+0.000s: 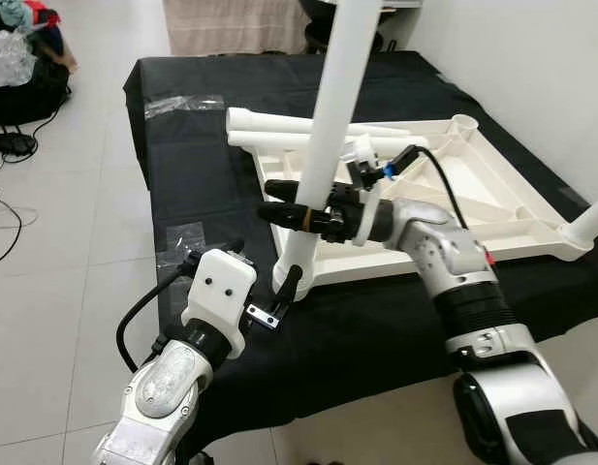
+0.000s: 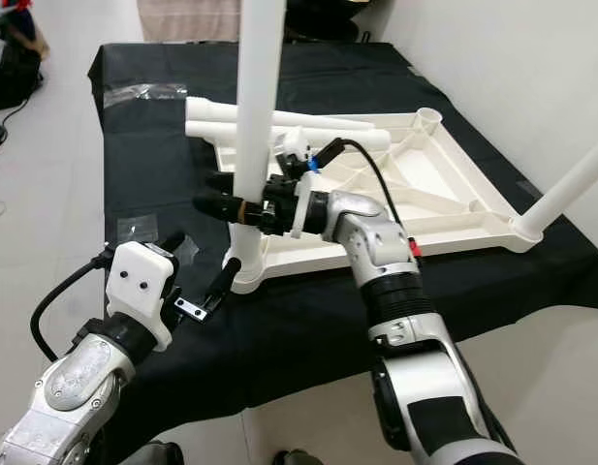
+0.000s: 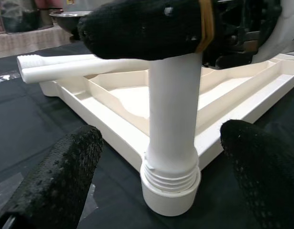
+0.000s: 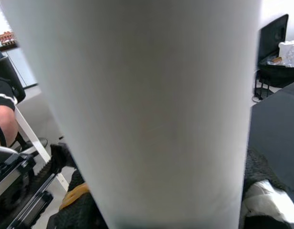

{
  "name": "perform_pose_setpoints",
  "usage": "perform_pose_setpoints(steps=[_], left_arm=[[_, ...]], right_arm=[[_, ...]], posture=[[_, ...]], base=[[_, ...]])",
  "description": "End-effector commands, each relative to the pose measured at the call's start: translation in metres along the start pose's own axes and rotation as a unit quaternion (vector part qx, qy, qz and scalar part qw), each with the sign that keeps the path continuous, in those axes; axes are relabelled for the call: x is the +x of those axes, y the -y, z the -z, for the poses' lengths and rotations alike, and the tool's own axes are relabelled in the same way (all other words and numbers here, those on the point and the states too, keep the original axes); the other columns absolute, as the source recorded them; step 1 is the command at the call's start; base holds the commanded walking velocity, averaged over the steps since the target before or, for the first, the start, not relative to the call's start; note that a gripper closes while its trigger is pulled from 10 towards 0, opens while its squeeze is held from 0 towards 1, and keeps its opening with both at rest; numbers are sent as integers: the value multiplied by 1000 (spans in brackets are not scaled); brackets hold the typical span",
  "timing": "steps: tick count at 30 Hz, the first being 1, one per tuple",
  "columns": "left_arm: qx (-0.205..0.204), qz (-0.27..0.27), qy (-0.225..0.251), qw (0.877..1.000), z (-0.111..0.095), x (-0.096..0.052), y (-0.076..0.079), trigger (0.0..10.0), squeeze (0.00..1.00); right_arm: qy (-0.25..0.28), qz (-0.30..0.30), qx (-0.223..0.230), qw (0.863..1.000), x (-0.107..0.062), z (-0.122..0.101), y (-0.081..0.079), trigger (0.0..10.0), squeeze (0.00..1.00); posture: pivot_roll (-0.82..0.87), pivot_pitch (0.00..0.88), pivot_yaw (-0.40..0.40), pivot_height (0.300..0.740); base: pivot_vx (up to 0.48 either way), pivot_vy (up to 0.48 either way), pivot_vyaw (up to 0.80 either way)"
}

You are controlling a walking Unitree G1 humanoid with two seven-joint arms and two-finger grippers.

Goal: Building children table

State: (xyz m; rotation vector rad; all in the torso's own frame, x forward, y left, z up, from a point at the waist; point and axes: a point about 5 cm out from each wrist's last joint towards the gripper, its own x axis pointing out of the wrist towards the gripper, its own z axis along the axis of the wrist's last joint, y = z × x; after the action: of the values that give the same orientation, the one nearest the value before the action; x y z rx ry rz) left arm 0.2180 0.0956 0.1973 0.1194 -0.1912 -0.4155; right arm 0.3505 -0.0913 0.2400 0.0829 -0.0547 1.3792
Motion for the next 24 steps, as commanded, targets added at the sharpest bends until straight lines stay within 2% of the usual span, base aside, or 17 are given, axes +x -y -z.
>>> perform_pose_setpoints(steps=[1,3,5,6,8,9,10,13,15,16,17,18,19,20,22,23,24], left_arm=[[-4,-1,-8,1000,4,-1,2,10000,0],[-4,-1,-8,1000,4,-1,2,10000,0],[-4,-2,-9,1000,4,-1,2,10000,0],[-4,-2,-9,1000,4,-1,2,10000,0],[-4,-2,-9,1000,4,-1,1,10000,0],[-4,-2,-9,1000,4,-1,1,10000,0],[-4,-2,-9,1000,5,-1,1,10000,0],[-4,0,-10,1000,5,0,1,10000,0],[-4,0,-10,1000,5,0,1,10000,0],[-4,0,-9,1000,5,0,1,10000,0],[-4,0,-9,1000,5,0,1,10000,0],[-4,0,-10,1000,5,0,1,10000,0],[-4,0,-10,1000,5,0,1,10000,0],[-3,1,-11,1000,6,0,1,10000,0],[-3,2,-11,1000,6,0,1,10000,0],[-4,2,-11,1000,6,0,1,10000,0],[-4,2,-11,1000,6,0,1,10000,0]], right_arm=[[15,-9,4,1000,3,-5,-1,0,0],[16,-1,2,1000,3,-5,1,0,0],[16,110,-7,994,6,-5,17,0,0],[16,110,-7,994,6,-5,17,0,0],[11,250,-4,968,2,-2,38,0,0],[11,250,-4,968,2,-2,38,0,0],[6,333,1,943,-5,1,49,0,0],[-46,579,9,814,-44,14,72,0,0],[-46,579,9,814,-44,14,72,0,0],[-51,616,9,786,-52,15,74,0,0],[-51,616,9,786,-52,15,74,0,0],[-50,660,9,750,-59,15,74,0,0],[-50,660,9,750,-59,15,74,0,0],[-43,704,32,708,-59,18,69,0,0],[-44,699,46,712,-52,19,66,0,0],[-33,680,55,730,-39,18,64,431,0],[-33,680,55,730,-39,18,64,431,0]], posture=[[100,130,-129,740],[100,130,-129,740],[98,132,-130,740],[98,132,-130,740],[96,134,-128,740],[96,134,-128,740],[95,135,-126,740],[94,133,-123,740],[94,133,-123,740],[94,133,-123,740],[94,133,-123,740],[94,132,-122,740],[94,132,-122,740],[92,135,-119,740],[92,135,-119,740],[92,135,-119,740],[92,135,-119,740]], base=[[0,0,0],[0,0,0],[0,0,0],[0,0,0],[0,0,0],[0,0,0],[0,0,0],[0,0,0],[0,0,0],[0,0,0],[0,0,0],[0,0,0],[0,0,0],[0,0,0],[0,0,0],[0,0,0],[0,0,0]])
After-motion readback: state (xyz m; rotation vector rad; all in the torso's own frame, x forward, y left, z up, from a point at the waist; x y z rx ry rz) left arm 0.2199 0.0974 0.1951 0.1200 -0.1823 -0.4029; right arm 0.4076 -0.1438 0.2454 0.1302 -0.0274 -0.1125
